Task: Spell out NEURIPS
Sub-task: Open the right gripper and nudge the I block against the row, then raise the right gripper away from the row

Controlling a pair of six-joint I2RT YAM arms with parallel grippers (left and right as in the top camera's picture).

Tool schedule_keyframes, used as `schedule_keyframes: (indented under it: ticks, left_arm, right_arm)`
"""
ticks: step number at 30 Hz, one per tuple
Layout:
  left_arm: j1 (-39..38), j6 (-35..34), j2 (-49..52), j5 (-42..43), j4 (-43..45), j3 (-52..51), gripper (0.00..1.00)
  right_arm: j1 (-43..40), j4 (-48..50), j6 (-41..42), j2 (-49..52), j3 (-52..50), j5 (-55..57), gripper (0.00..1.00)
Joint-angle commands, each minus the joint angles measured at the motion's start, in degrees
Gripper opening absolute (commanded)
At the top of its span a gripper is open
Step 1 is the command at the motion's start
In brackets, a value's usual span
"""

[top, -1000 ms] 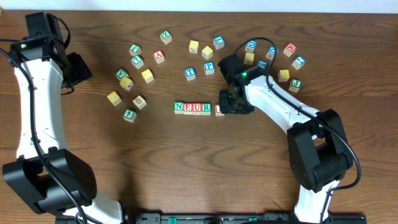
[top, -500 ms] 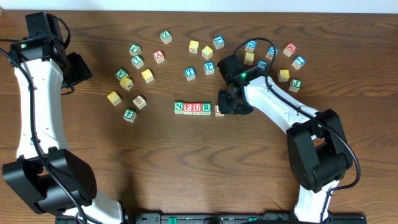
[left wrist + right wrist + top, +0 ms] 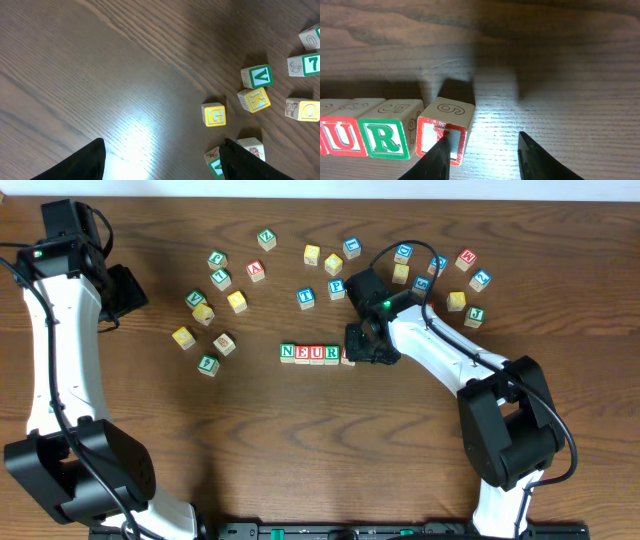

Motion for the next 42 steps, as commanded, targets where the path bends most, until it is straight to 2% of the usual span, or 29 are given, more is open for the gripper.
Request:
schedule_keyframes:
  ticks: [1,5,12,21,42]
  left_arm:
    - [0.1,0.1,0.2,-0.7,-0.3,0.6,0.72]
    - [0.1,0.1,0.2,-0.7,-0.3,0.6,0.72]
    - [0.1,0.1,0.2,-0.7,-0.3,0.6,0.72]
    - [0.1,0.1,0.2,-0.7,-0.3,0.6,0.72]
    - [0.1,0.1,0.2,-0.7,-0.3,0.6,0.72]
  right_arm:
    - [0.6,0.5,0.9,0.7,-0.8,0.5,0.4]
    - [1.0,0.8,0.9,0.7,-0.8,0.5,0.4]
    - [0.9,0.7,-3.8,0.0,-0.3,-0.3,0.36]
    - [-1.7,0.9,-5.8,-6.7,-0.3,-0.7,0.43]
    - [-2.2,7.9,-5.8,-0.6,-0.3,-0.6,0.4]
